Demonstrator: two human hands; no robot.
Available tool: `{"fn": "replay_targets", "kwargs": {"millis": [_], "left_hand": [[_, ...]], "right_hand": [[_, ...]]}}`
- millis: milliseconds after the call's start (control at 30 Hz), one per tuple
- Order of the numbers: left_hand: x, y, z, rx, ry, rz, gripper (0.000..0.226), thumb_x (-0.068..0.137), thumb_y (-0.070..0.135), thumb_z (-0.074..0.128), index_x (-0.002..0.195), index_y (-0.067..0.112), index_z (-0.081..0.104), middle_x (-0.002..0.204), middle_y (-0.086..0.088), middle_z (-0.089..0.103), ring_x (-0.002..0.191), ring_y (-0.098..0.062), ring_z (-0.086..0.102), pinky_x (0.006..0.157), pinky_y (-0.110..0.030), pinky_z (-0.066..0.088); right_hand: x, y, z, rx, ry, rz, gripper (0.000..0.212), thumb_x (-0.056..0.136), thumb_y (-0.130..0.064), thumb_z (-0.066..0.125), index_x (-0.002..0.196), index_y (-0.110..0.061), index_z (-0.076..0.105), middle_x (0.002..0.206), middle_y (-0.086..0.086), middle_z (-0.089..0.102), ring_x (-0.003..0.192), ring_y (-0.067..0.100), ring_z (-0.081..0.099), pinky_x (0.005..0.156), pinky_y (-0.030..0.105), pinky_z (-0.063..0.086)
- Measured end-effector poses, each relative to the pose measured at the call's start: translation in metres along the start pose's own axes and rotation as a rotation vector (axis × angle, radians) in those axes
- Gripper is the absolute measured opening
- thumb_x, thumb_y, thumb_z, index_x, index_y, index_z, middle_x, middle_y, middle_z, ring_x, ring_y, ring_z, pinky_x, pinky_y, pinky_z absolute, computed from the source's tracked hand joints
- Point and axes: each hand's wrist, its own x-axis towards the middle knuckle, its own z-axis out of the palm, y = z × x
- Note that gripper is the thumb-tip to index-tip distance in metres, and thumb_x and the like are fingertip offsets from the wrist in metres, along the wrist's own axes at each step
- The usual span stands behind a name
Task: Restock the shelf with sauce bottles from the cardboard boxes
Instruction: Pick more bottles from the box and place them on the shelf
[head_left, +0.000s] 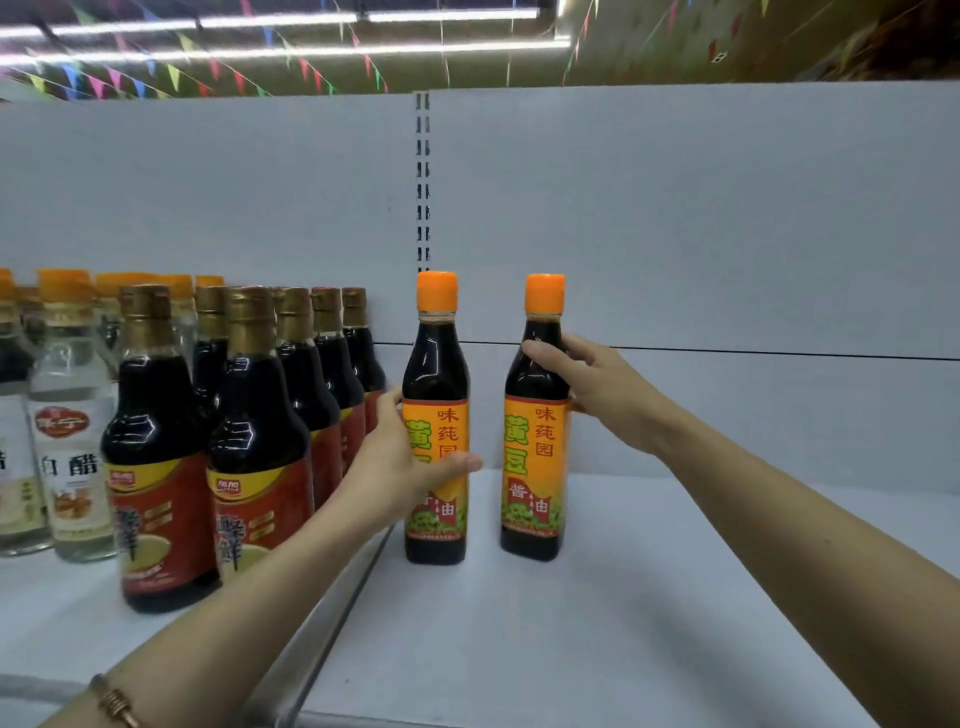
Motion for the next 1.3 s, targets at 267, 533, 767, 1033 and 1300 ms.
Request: {"fn": "replay_targets", "kwargs": {"millis": [267,533,767,1033,1300], "left_hand": [[0.017,-0.031,0.007,0.227,0.030,-0.069,0.094,0.074,0.027,0.081,0.145,0.023,0.020,0.130,-0.004,0.038,0.105,-0.012,0.044,0.094,-0.035,0.044],[0.044,-0.048,0.020,0.324,0.077,-0.121,0.057,0.072,0.034,0.081,0.116,0.014,0.051,0.112,-0.004,0.059,0.098,-0.020,0.062,0.081,-0.036,0.055],[0.065,-0.056,0.024,0.359,0.091,-0.162,0.058,0.072,0.035,0.080,0.116,0.011,0.050,0.111,-0.007,0.058,0.096,-0.024,0.063,0.082,-0.042,0.056],[0.081,-0.057,0.026,0.332,0.055,-0.182,0.061,0.078,0.030,0.078,0.125,0.008,0.047,0.121,-0.010,0.050,0.104,-0.027,0.059,0.089,-0.042,0.053],[0.095,-0.064,0.039,0.290,0.085,-0.206,0.060,0.082,0.025,0.074,0.127,0.004,0.041,0.124,-0.013,0.049,0.110,-0.032,0.056,0.092,-0.044,0.051]], "right_hand": [[-0.010,0.027,0.019,-0.035,-0.064,0.002,0.077,0.088,-0.023,0.069,0.146,-0.043,0.022,0.129,-0.008,0.045,0.114,0.018,0.055,0.065,0.016,0.051],[0.019,0.031,0.045,-0.100,0.025,-0.077,0.080,0.083,-0.014,0.075,0.146,-0.030,0.029,0.105,-0.020,0.050,0.087,-0.007,0.053,0.060,0.008,0.045],[0.049,0.047,0.061,-0.114,0.159,-0.017,0.074,0.081,-0.018,0.078,0.140,-0.026,0.035,0.090,-0.022,0.052,0.089,0.006,0.060,0.088,0.036,0.052],[0.064,0.051,0.066,-0.126,0.196,0.020,0.075,0.084,-0.016,0.074,0.145,-0.019,0.030,0.113,-0.004,0.053,0.098,0.011,0.053,0.083,0.029,0.046],[0.077,0.061,0.066,-0.233,0.264,0.056,0.077,0.083,-0.022,0.076,0.145,-0.023,0.032,0.133,0.006,0.042,0.117,0.019,0.050,0.089,0.031,0.046]]}}
